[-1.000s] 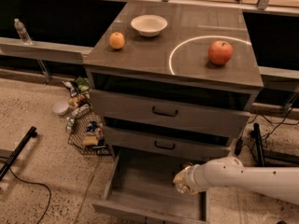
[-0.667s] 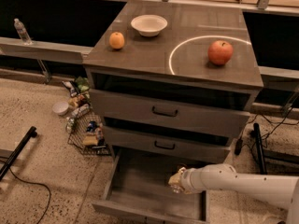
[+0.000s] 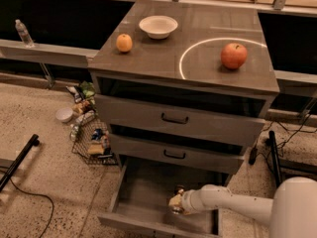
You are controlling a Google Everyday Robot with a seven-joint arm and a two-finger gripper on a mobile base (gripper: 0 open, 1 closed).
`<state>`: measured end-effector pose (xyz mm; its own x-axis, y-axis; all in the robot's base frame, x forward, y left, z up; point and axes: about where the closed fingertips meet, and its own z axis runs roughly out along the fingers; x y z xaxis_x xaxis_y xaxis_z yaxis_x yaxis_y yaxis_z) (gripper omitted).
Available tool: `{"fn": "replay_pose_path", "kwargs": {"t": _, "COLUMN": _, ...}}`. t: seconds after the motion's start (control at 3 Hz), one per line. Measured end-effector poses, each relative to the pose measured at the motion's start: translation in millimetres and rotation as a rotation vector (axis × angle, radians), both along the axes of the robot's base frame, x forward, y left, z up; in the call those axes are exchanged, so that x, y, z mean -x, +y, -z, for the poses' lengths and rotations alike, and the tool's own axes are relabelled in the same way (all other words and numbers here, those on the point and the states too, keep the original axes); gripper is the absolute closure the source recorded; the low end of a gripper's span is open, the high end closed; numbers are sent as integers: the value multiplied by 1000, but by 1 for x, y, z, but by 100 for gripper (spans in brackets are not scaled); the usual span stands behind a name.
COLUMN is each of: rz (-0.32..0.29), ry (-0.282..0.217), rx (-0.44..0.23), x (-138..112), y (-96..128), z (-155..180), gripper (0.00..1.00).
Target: Place orange can into bottom drawer
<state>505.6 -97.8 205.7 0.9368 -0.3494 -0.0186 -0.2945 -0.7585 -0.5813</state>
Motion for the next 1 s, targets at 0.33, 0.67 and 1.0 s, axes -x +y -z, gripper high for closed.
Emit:
{"fn": "replay_pose_path", "kwargs": {"t": 0.33, "rz": -9, "ry": -6, "rx": 13, "x": -7, "y": 18, "z": 28, "gripper": 76}}
{"fn": "replay_pose_path", "kwargs": {"t": 0.67, "rz": -49, "ry": -46, "rx": 117, "x": -18, "y": 29, "z": 47, "gripper": 45}}
{"fn": "replay_pose_path", "kwargs": {"t": 1.0, "rz": -40, "ry": -52, "rx": 158, "x": -23, "y": 31, "z": 58, "gripper": 23}}
